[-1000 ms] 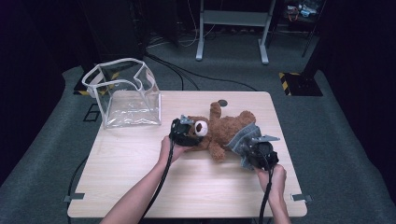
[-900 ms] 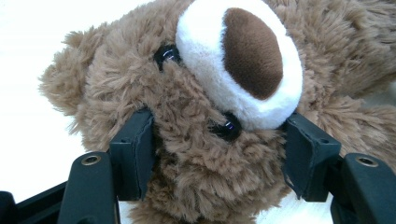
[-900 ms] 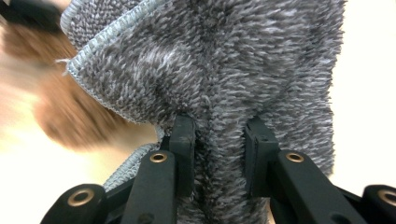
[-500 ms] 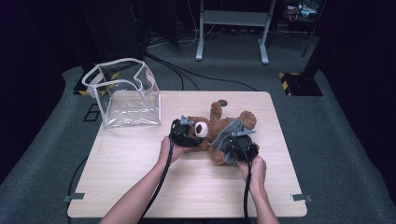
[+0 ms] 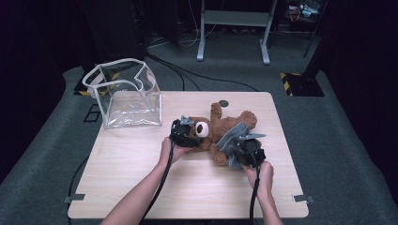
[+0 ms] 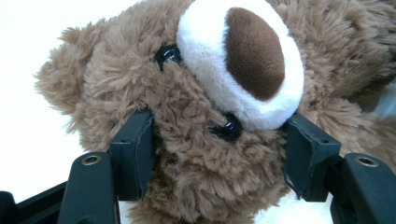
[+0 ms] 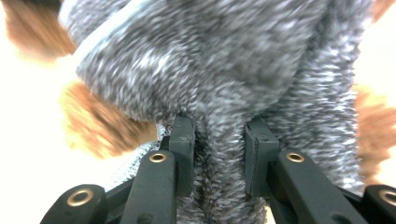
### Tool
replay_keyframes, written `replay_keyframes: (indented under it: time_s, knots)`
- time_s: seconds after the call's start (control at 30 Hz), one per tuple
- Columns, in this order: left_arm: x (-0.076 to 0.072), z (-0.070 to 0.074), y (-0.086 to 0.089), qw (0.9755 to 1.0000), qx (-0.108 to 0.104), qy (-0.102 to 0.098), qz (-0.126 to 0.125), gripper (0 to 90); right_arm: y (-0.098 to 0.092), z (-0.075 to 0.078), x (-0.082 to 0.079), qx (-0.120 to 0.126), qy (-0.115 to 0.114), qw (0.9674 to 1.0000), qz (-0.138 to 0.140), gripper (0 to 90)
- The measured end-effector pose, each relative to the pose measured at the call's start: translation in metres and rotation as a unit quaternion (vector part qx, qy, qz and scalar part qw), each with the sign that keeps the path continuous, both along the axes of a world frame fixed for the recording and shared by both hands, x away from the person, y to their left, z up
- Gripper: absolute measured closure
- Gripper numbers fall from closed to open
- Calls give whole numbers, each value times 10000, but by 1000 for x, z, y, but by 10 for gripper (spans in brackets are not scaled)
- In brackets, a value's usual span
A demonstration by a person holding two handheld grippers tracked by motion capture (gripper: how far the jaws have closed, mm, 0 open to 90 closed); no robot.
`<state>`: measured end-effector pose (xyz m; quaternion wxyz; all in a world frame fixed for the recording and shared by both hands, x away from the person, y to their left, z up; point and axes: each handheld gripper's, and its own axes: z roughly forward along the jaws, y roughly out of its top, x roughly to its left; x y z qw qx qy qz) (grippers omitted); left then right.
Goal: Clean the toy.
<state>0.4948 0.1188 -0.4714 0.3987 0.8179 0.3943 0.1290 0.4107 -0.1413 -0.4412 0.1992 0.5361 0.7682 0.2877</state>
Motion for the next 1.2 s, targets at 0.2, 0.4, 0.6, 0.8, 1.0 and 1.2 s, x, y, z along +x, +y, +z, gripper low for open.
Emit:
replay_keyframes:
  time_s: [0.2, 0.4, 0.6, 0.8, 1.0, 1.2]
  knots:
    - [0, 0, 0, 10000, 10, -2, 4, 341, 3, 28, 10, 189, -373, 9991, -90, 689]
    - [-1, 0, -1, 10000, 43, 6, -50, 341, 12, -6, 21, -74, -63, 9999, -101, 691]
    - [-1, -1, -1, 10000, 38, 4, -36, 342, 12, -26, 12, -273, 131, 9995, -52, 693]
    - [-2, -1, 0, 10000, 31, -13, -45, 341, 9, -43, 10, -329, 416, 9986, -31, 692]
    - [-2, -1, 0, 10000, 22, -25, -52, 341, 7, -45, 9, -329, 557, 9979, -9, 691]
    - [-1, -2, 2, 10000, -59, 1, -21, 341, 2, -22, 5, 15, 293, 9995, 126, 689]
